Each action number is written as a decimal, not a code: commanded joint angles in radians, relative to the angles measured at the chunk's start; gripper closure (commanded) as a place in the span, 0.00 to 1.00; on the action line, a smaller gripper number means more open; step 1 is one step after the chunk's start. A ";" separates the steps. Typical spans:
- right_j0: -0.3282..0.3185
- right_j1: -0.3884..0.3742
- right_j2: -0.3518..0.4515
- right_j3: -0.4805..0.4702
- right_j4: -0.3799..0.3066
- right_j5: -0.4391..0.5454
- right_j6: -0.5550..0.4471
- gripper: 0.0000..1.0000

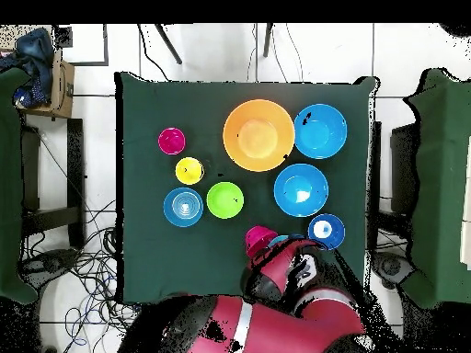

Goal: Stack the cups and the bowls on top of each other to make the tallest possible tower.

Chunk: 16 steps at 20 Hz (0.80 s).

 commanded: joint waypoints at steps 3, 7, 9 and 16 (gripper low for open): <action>-0.070 -0.026 0.142 -0.043 -0.041 0.024 -0.052 0.00; -0.143 -0.083 0.220 0.014 -0.017 0.089 -0.121 0.00; -0.204 -0.133 0.286 0.065 0.014 0.143 -0.179 0.00; -0.406 -0.275 0.509 0.200 0.140 0.314 -0.334 0.00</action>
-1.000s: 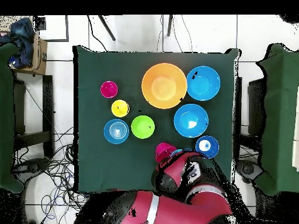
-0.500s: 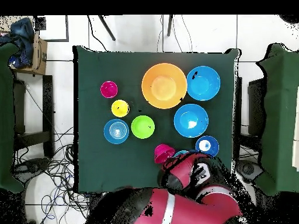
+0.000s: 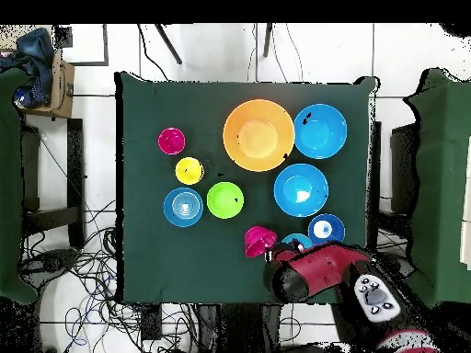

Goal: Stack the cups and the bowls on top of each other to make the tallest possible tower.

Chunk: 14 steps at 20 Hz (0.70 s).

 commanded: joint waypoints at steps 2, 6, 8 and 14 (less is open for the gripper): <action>-0.105 -0.123 0.297 0.115 0.077 0.212 -0.335 0.00; -0.108 -0.117 0.314 0.115 0.041 0.224 -0.297 0.00; -0.111 -0.114 0.323 0.116 0.024 0.226 -0.279 0.00; -0.127 -0.115 0.348 0.117 0.014 0.253 -0.266 0.00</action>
